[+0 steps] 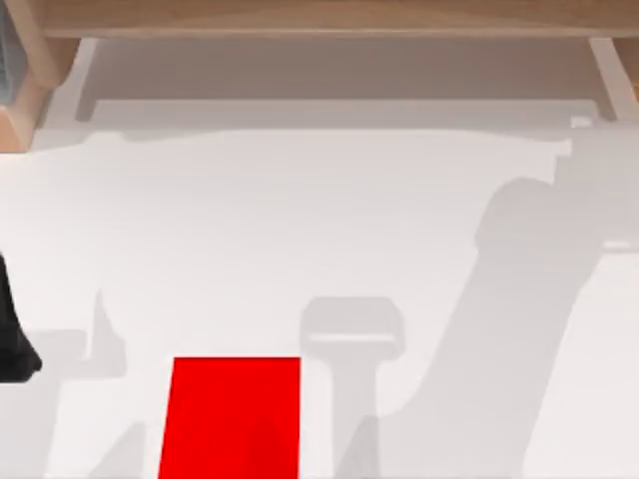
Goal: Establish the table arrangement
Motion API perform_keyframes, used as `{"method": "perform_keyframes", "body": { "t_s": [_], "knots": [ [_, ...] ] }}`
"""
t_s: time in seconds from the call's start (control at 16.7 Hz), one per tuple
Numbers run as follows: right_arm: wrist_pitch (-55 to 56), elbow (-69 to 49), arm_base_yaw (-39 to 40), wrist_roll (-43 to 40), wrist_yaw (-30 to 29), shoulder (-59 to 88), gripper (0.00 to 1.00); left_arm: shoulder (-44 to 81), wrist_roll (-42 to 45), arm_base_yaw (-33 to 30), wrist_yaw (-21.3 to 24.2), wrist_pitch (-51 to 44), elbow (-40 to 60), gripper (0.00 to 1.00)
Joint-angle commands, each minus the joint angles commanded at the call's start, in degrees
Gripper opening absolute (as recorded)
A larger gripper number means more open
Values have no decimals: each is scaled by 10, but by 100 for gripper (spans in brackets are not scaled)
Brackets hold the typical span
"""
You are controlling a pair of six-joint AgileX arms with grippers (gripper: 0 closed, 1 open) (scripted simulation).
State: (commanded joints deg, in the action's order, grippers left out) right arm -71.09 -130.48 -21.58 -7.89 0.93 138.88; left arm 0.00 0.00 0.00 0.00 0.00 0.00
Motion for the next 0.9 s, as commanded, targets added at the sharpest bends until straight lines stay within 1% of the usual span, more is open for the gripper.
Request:
{"method": "perform_keyframes", "body": {
  "t_s": [0.24,0.48,0.72,0.9],
  "knots": [
    [-12,16,24,50,-5,-92,0,0,0,0,0,0,0,100],
    [-27,38,78,116,-14,-175,0,0,0,0,0,0,0,100],
    [-35,63,162,199,-23,-228,0,0,0,0,0,0,0,100],
    [-29,82,246,270,-29,-236,0,0,0,0,0,0,0,100]
  ]
}}
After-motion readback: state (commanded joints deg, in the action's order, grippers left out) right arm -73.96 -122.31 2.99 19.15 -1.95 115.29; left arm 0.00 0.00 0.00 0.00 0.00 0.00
